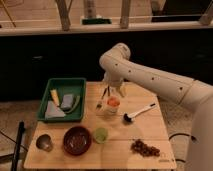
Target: Place apple in paper cup
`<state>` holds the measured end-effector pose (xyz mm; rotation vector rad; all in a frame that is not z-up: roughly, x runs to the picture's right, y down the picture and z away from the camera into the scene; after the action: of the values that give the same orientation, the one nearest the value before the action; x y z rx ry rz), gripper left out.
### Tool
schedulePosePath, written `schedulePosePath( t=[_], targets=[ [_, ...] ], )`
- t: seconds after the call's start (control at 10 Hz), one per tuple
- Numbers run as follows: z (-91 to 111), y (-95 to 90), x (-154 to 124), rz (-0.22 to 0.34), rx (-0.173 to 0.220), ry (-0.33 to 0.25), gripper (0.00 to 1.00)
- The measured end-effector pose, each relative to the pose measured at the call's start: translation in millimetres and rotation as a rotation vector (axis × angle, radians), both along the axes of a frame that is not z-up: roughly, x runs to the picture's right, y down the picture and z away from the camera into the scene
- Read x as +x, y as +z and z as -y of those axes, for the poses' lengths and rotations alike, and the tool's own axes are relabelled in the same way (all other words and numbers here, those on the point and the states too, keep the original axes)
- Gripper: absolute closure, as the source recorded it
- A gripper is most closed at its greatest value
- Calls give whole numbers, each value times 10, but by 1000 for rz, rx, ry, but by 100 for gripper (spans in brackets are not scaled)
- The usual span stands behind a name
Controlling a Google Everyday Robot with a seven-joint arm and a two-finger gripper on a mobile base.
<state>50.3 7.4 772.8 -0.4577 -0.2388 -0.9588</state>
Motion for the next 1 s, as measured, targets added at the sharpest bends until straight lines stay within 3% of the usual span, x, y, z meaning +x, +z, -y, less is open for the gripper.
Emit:
schedulePosePath(
  t=[1.0],
  targets=[
    [-8,51,-28,-12,-18,-25,20]
  ],
)
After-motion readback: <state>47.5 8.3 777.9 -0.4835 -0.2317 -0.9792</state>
